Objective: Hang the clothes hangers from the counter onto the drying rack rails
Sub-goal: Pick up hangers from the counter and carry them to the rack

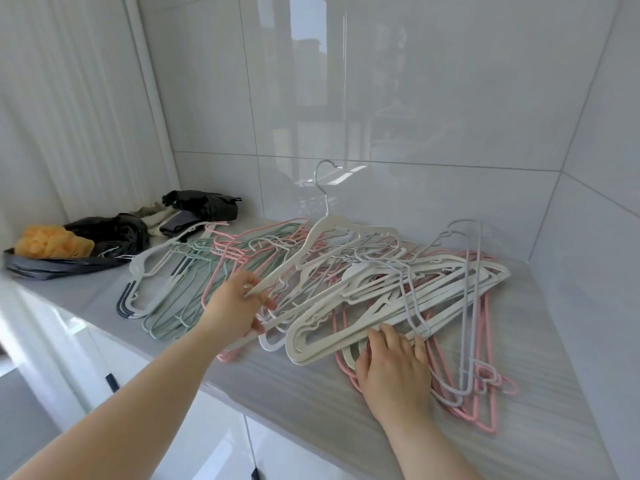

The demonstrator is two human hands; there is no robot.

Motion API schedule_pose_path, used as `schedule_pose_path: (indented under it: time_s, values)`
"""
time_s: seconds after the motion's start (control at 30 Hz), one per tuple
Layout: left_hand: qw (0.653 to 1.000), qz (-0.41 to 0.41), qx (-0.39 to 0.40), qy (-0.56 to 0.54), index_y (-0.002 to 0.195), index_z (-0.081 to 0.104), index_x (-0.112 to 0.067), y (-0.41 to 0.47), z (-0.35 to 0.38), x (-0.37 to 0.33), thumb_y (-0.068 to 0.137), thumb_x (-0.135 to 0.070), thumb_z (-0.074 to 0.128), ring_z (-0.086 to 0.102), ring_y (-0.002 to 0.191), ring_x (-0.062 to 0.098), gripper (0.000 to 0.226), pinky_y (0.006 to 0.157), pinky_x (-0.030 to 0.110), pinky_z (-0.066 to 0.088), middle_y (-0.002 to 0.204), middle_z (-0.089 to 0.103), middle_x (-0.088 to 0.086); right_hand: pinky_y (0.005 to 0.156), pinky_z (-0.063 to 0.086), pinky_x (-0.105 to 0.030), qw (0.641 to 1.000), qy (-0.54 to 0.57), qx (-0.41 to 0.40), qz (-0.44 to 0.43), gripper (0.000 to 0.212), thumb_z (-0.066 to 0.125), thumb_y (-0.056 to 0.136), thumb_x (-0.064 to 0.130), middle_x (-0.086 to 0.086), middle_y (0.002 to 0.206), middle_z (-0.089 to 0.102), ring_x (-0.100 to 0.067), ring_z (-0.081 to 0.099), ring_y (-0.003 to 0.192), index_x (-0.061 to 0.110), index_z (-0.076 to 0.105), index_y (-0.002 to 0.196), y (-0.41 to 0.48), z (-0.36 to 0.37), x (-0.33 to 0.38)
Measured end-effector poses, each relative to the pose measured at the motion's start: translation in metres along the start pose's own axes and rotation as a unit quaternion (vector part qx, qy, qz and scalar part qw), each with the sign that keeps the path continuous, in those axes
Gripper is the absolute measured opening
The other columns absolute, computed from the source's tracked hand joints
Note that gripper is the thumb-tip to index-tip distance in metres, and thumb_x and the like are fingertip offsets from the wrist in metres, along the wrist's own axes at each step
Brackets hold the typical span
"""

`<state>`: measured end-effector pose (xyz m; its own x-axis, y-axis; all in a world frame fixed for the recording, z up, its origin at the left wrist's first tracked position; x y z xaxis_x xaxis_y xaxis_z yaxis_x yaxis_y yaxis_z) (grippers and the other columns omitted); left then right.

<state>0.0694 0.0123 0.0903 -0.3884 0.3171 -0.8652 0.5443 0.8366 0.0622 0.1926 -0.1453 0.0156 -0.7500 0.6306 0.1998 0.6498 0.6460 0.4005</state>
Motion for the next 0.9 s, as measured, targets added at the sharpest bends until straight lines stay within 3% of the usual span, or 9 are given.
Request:
schedule_pose_path:
  time_s: [0.1, 0.2, 0.3, 0.4, 0.47, 0.57, 0.73, 0.9]
  values:
    - [0.995, 0.045, -0.049, 0.071, 0.083, 0.055, -0.023, -0.013, -0.017, -0.001, 0.09, -0.003, 0.044, 0.041, 0.031, 0.008, 0.024, 0.038, 0.019, 0.034, 0.062, 0.063, -0.011, 0.078, 0.052, -0.042, 0.999, -0.017, -0.03, 0.006, 0.04, 0.034, 0.07, 0.028, -0.004, 0.083, 0.071, -0.023, 0.068, 0.069, 0.014, 0.071, 0.073, -0.001, 0.003, -0.004]
    - [0.991, 0.054, -0.061, 0.108, 0.068, 0.058, -0.03, -0.023, -0.031, -0.004, 0.089, -0.002, 0.045, 0.038, 0.034, 0.011, 0.037, 0.041, 0.021, 0.034, 0.04, 0.055, -0.013, 0.084, 0.036, -0.043, 0.999, -0.022, -0.044, 0.01, 0.04, 0.034, 0.071, 0.027, -0.006, 0.083, 0.07, -0.025, 0.068, 0.069, 0.012, 0.071, 0.074, 0.0, 0.006, -0.007]
    - [0.994, 0.056, -0.043, 0.089, 0.069, 0.058, -0.033, -0.036, -0.052, -0.013, 0.09, -0.002, 0.047, 0.031, 0.023, 0.005, 0.039, 0.029, 0.011, 0.027, 0.055, 0.066, -0.006, 0.082, 0.049, -0.043, 0.999, -0.02, -0.027, 0.012, 0.04, 0.035, 0.071, 0.028, -0.007, 0.084, 0.071, -0.028, 0.068, 0.073, 0.012, 0.072, 0.076, 0.0, 0.002, -0.008]
    - [0.997, 0.051, -0.036, 0.05, 0.074, 0.062, -0.031, -0.047, -0.077, -0.011, 0.089, -0.003, 0.05, 0.027, 0.023, 0.004, 0.034, 0.027, 0.011, 0.024, 0.049, 0.065, -0.011, 0.077, 0.051, -0.054, 1.0, -0.023, -0.011, 0.018, 0.029, 0.056, 0.064, 0.023, -0.014, 0.093, 0.071, -0.036, 0.067, 0.086, 0.009, 0.073, 0.083, 0.006, -0.008, -0.011]
    - [0.997, 0.048, -0.039, 0.051, 0.077, 0.064, -0.026, -0.052, -0.084, -0.006, 0.089, -0.004, 0.052, 0.026, 0.023, 0.004, 0.028, 0.028, 0.01, 0.024, 0.047, 0.063, -0.012, 0.09, 0.042, -0.059, 0.999, -0.033, -0.028, 0.026, 0.037, 0.069, 0.066, 0.014, -0.019, 0.113, 0.064, -0.04, 0.06, 0.105, 0.005, 0.068, 0.102, 0.017, -0.015, -0.017]
    - [0.997, 0.027, -0.058, 0.051, 0.076, 0.063, -0.019, -0.054, -0.085, 0.003, 0.091, -0.007, 0.051, 0.027, 0.021, 0.005, 0.023, 0.03, 0.007, 0.024, 0.038, 0.056, -0.01, 0.11, 0.026, -0.046, 0.997, -0.051, 0.036, 0.052, 0.045, 0.044, 0.093, 0.018, -0.011, 0.144, 0.036, -0.03, 0.036, 0.131, 0.012, 0.036, 0.137, 0.038, -0.025, -0.03]
    - [0.998, -0.003, -0.057, 0.019, 0.071, 0.064, -0.019, -0.054, -0.088, 0.015, 0.091, -0.012, 0.052, 0.026, 0.023, 0.004, 0.025, 0.03, 0.009, 0.023, 0.039, 0.055, -0.009, 0.105, 0.03, -0.037, 0.998, -0.044, 0.041, 0.007, 0.041, 0.034, 0.097, 0.015, -0.006, 0.138, 0.045, -0.025, 0.04, 0.127, 0.013, 0.035, 0.138, 0.077, -0.041, -0.034]
    - [0.998, 0.002, -0.058, 0.024, 0.072, 0.065, -0.018, -0.052, -0.088, 0.015, 0.091, -0.013, 0.051, 0.026, 0.025, 0.004, 0.024, 0.032, 0.008, 0.024, 0.041, 0.055, -0.009, 0.11, 0.022, -0.047, 0.986, -0.093, 0.137, -0.012, 0.054, 0.031, 0.093, 0.004, -0.009, 0.15, 0.028, -0.029, 0.024, 0.138, 0.013, 0.02, 0.145, 0.121, -0.032, -0.021]
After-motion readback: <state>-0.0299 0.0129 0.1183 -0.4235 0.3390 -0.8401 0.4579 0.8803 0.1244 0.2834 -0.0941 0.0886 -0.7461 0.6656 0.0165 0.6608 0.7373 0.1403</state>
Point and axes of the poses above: each hand's wrist, its own y-axis towards the middle knuckle, its own z-axis out of the palm, x = y × z, the point moved 4 cm from there along y, towards the middle knuckle
